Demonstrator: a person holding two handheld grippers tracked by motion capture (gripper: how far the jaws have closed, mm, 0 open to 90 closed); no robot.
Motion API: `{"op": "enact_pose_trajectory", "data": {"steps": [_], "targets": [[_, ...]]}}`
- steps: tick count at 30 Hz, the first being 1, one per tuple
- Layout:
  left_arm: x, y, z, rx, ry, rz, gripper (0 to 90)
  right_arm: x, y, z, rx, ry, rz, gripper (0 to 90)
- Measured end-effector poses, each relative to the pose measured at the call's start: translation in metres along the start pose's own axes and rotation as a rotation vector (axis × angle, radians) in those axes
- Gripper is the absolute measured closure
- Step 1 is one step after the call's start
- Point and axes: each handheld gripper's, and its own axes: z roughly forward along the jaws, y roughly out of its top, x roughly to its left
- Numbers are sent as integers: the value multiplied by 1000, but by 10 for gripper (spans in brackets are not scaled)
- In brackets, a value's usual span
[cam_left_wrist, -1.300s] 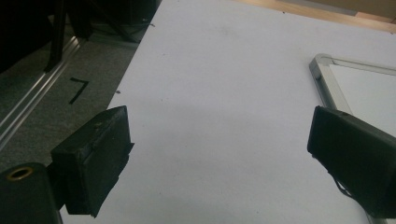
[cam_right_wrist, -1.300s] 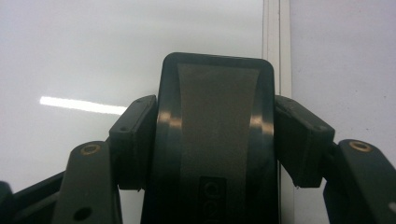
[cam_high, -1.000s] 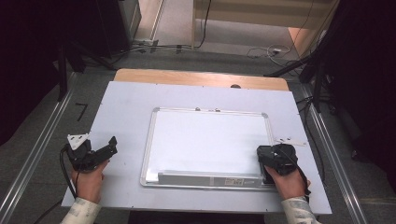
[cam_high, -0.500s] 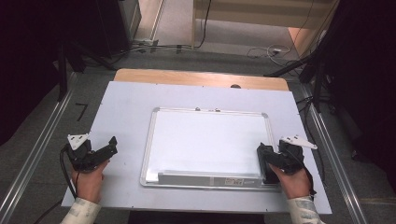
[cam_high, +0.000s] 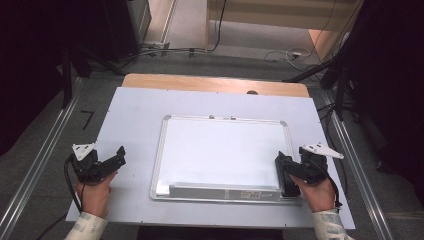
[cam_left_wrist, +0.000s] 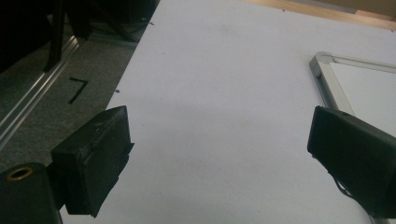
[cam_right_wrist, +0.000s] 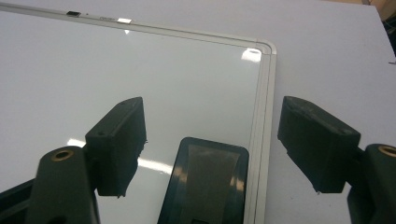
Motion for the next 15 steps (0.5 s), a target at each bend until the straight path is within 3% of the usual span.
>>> {"op": "enact_pose_trajectory", "data": {"steps": [15], "targets": [[0, 0, 0, -1, 0, 0, 64, -1, 2, -8, -20, 18, -9, 213]]}}
